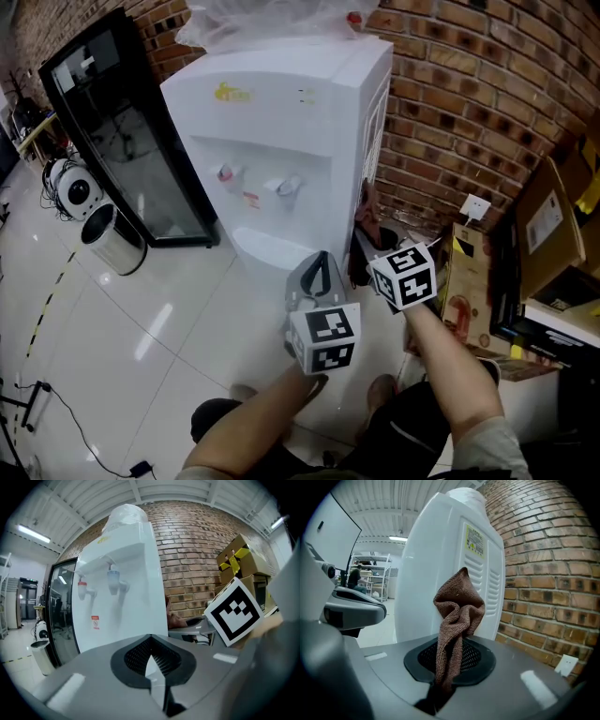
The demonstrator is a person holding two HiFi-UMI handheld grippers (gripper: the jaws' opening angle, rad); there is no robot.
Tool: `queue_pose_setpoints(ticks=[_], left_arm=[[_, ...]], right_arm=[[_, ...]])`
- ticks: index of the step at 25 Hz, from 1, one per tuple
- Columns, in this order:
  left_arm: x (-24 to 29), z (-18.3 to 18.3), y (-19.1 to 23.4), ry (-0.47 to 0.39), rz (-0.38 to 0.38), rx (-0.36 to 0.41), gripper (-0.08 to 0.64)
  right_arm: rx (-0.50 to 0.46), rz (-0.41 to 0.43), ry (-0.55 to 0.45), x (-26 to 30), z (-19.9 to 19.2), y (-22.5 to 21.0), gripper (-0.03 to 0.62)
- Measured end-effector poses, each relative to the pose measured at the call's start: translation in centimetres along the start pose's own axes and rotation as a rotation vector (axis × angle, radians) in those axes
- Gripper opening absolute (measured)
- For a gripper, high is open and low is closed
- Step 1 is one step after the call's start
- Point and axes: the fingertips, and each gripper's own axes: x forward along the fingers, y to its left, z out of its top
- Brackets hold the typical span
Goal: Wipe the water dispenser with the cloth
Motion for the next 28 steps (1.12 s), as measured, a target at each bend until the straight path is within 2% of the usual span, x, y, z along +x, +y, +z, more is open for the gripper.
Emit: queue_pose_setpoints(ticks=[3, 9, 19, 28], left_arm=[[-0.2, -2.7, -0.7, -0.002, 0.001, -0.025, 0.0], [0.7, -8.2, -1.6, 0.061, 0.012, -0.012, 0.0], [1.9, -16.3, -1.9, 0.183, 0.046, 0.016, 0.0], [3.1, -23.4, -2.1, 0.267, 0.09, -0.04, 0.0]], right_arm=[[0.03, 0.026, 0.049, 0.7, -3.0, 0.6, 0.052], [0.072, 0.095, 0.116, 2.0, -7.6, 1.9, 0.054], [0.115, 0.126, 0.201, 3.9, -14.9, 2.9, 0.054], [0.16, 0.146, 0.284, 6.7, -21.9, 3.2, 0.054]])
